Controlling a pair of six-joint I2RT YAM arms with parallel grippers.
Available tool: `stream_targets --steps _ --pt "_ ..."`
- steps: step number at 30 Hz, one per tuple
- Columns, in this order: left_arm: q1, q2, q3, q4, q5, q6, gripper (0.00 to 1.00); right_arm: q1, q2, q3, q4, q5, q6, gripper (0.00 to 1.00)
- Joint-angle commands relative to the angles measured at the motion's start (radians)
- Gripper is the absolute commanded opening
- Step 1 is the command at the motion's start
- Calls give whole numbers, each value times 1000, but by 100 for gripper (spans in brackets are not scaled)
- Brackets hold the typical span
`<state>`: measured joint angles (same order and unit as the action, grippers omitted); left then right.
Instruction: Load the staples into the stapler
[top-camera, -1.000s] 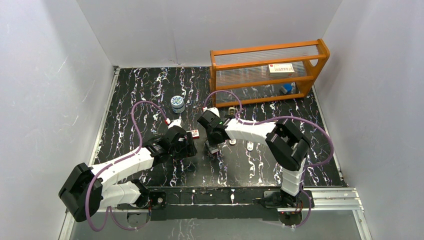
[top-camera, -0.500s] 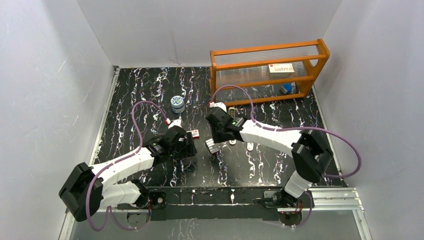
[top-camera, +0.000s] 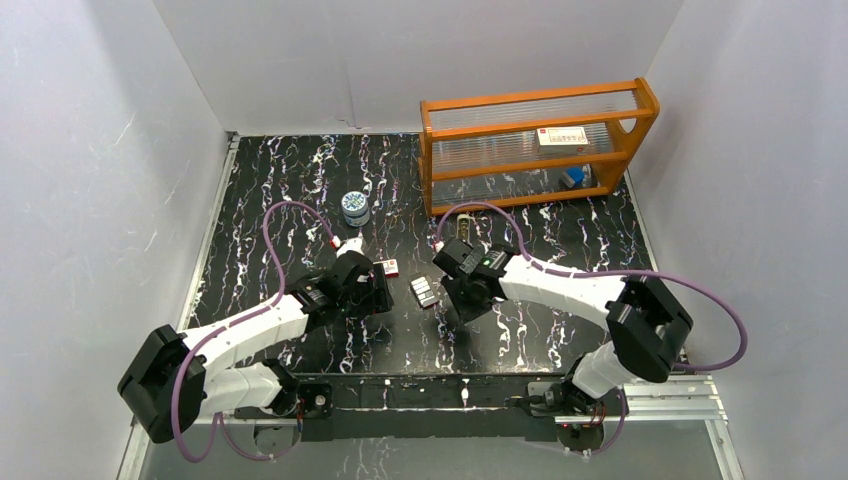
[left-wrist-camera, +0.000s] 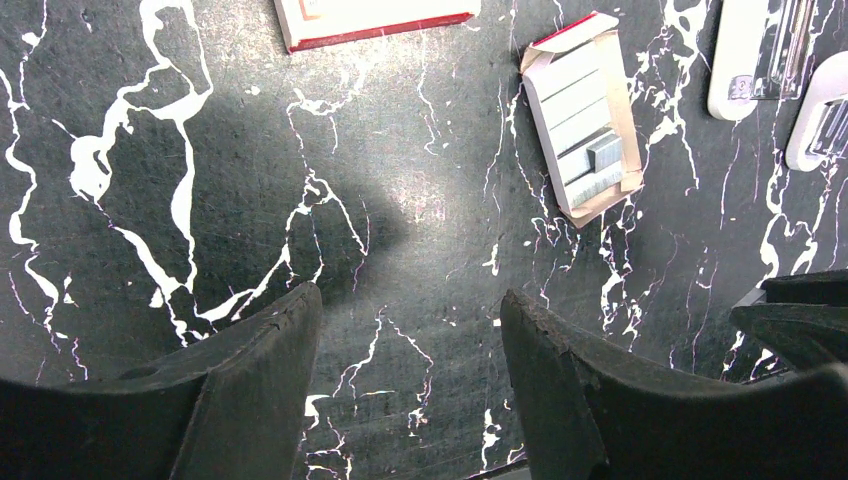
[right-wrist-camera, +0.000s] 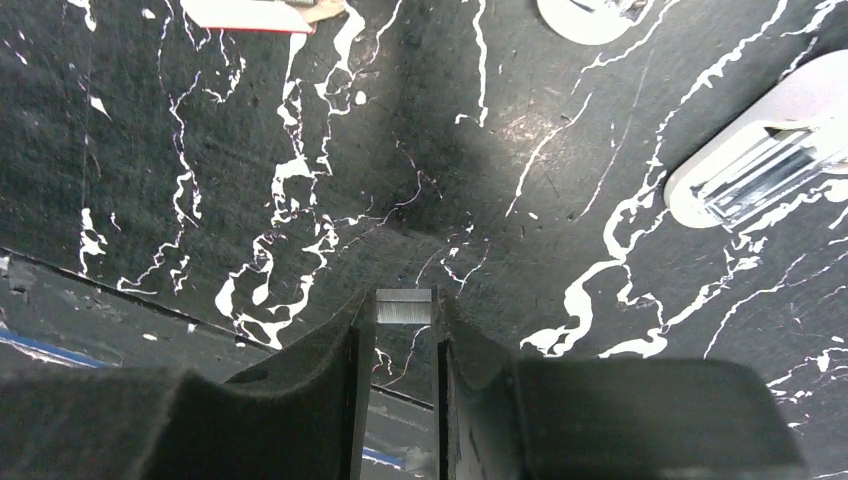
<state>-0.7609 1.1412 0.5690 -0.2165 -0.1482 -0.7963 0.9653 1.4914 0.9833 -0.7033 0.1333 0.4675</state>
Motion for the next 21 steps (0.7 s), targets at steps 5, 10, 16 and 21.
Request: stream_targets --steps 5,10,16,21 --pt "6 -16 16 -10 -30 -1 63 17 76 -14 32 -64 -76 33" --pt "6 -5 12 -4 -22 1 63 30 132 -12 48 -64 -97 33" --pt "6 4 15 -7 -20 4 63 38 138 -4 44 -55 -96 43" --pt "6 -15 17 -19 -35 3 63 38 92 21 1 12 5 55"
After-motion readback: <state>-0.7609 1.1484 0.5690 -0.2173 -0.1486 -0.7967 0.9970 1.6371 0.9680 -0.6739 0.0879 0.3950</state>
